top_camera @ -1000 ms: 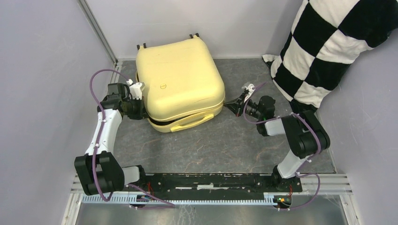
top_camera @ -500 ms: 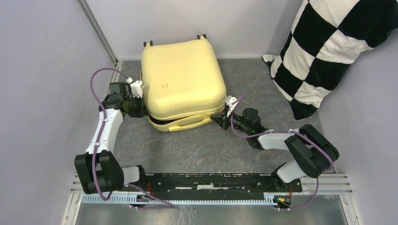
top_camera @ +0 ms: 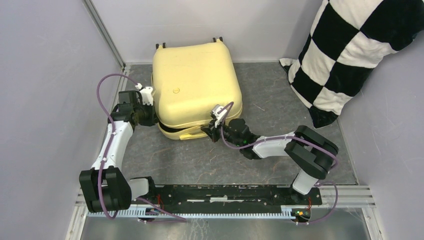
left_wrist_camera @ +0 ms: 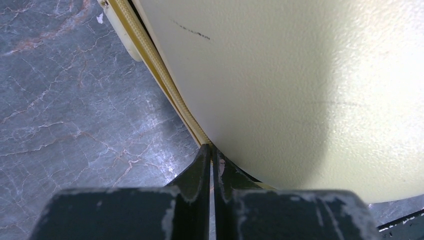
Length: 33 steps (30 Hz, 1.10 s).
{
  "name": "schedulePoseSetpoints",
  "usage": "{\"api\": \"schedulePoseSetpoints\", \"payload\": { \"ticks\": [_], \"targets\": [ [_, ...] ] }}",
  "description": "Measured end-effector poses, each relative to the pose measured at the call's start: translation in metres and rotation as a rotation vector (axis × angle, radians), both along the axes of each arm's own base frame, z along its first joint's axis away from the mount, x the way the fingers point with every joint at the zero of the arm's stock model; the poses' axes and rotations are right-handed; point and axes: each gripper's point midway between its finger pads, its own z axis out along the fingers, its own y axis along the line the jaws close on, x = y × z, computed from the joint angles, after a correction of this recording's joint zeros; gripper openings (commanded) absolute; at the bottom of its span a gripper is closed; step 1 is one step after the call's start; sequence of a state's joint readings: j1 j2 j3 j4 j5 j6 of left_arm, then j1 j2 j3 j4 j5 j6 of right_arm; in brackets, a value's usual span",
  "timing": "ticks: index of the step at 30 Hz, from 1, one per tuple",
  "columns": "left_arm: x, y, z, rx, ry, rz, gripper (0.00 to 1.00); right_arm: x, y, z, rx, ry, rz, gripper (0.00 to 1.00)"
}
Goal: Pack the luggage
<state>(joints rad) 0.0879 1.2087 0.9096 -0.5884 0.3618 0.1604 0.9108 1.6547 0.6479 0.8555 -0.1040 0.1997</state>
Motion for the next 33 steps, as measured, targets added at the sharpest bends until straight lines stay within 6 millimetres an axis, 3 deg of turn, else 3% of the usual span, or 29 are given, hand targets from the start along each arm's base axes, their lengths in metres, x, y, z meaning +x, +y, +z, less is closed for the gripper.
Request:
{"api": "schedulePoseSetpoints", "payload": {
  "ticks": [9, 13, 17, 19, 20, 23, 24, 26, 28, 30, 33],
  "targets": [
    [0.004, 0.003, 0.000, 0.018, -0.038, 0.010, 0.02, -0.010, 0.067, 0.001, -0.017, 0.013, 0.046, 0.08],
    [0.013, 0.009, 0.002, 0.044, -0.077, 0.031, 0.02, -0.012, 0.084, 0.000, -0.034, 0.018, 0.060, 0.32],
    [0.009, -0.003, 0.003, 0.001, -0.085, -0.012, 0.02, -0.043, 0.089, -0.009, -0.033, 0.091, 0.133, 0.46],
    [0.003, -0.021, 0.003, -0.046, -0.083, -0.075, 0.02, -0.062, 0.065, -0.022, -0.047, 0.166, 0.144, 0.49],
    [-0.001, -0.032, 0.003, -0.071, -0.081, -0.116, 0.02, -0.062, 0.047, -0.028, -0.053, 0.198, 0.119, 0.51],
    [-0.013, -0.067, 0.003, -0.139, -0.070, -0.243, 0.09, -0.029, -0.043, -0.038, -0.031, 0.288, -0.095, 0.55],
    [-0.018, -0.078, 0.003, -0.153, -0.068, -0.285, 0.18, -0.015, -0.070, -0.037, -0.018, 0.295, -0.183, 0.56],
    [-0.028, -0.100, 0.003, -0.176, -0.055, -0.366, 0.47, 0.011, -0.122, -0.028, 0.029, 0.292, -0.354, 0.56],
    [-0.039, -0.119, 0.005, -0.211, -0.041, -0.455, 0.76, 0.027, -0.151, -0.015, 0.068, 0.273, -0.451, 0.56],
    [-0.052, -0.133, 0.012, -0.240, -0.016, -0.539, 0.89, 0.040, -0.174, -0.003, 0.095, 0.253, -0.523, 0.56],
    [-0.057, -0.136, 0.031, -0.234, -0.003, -0.626, 0.95, 0.055, -0.203, -0.004, 0.093, 0.258, -0.619, 0.57]
  ]
}}
